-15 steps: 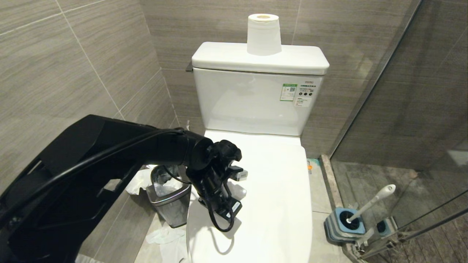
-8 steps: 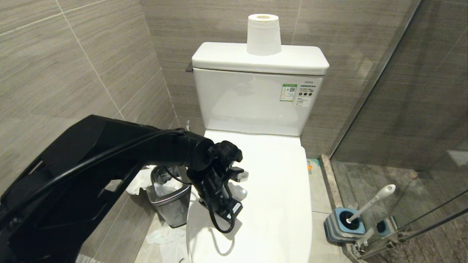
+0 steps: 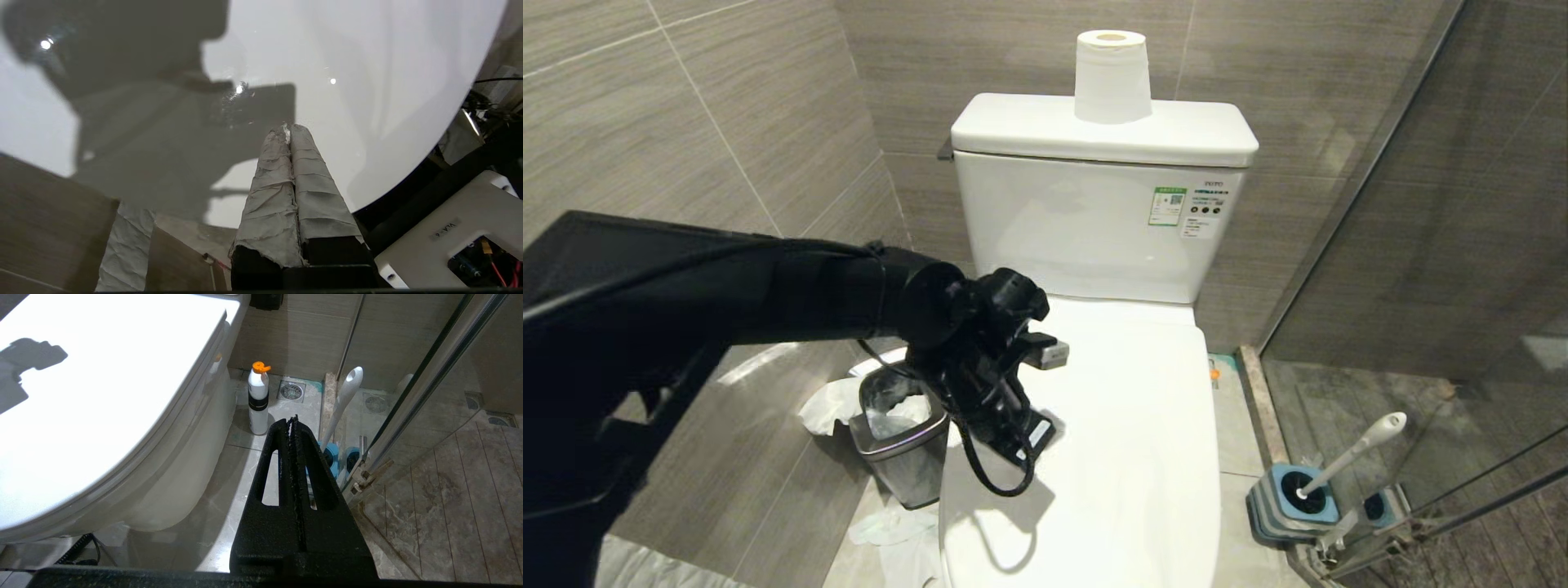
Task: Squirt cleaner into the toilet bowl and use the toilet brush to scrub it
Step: Close the toilet lid
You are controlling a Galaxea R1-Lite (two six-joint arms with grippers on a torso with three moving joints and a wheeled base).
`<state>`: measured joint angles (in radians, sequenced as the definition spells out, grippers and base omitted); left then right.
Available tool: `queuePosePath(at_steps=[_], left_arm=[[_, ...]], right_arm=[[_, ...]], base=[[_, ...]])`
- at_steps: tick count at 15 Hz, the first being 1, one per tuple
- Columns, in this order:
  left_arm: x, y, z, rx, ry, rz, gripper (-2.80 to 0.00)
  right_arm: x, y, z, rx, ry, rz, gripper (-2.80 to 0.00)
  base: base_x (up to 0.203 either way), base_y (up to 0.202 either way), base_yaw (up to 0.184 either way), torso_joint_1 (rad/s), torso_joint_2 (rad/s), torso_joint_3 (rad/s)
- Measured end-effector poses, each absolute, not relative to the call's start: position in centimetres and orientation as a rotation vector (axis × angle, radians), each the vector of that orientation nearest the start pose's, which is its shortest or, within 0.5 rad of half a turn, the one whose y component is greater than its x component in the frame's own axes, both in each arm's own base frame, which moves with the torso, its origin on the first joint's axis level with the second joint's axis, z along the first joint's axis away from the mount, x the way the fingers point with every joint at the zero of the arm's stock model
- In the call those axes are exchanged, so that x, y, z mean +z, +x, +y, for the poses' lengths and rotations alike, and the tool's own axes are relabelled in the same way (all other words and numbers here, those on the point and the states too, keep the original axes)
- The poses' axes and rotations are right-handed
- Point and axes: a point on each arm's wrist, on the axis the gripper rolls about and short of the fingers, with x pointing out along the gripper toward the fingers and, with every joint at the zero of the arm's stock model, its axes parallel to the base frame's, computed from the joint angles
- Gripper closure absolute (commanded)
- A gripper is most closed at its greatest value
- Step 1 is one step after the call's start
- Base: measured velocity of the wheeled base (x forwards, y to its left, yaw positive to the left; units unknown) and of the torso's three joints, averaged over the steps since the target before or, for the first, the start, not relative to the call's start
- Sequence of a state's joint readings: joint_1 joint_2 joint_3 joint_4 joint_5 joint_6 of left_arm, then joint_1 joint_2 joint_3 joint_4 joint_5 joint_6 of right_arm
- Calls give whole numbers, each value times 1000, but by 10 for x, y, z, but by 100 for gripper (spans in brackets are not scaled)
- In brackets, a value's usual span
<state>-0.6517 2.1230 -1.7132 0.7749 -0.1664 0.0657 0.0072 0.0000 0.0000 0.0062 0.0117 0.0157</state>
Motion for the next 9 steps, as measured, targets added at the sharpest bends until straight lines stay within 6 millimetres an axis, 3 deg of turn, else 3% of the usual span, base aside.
queuePosePath(at_steps=[4,9], left_arm=[[212,289,-213,-753,283,1038,0],[266,255,-165,-752,108,1046,0]], right_arm=[[75,-23,0,20,15,6,0],[75,-23,0,19,16,6,0]], base=[[0,0,0,0,0,0],[0,0,0,0,0,0]])
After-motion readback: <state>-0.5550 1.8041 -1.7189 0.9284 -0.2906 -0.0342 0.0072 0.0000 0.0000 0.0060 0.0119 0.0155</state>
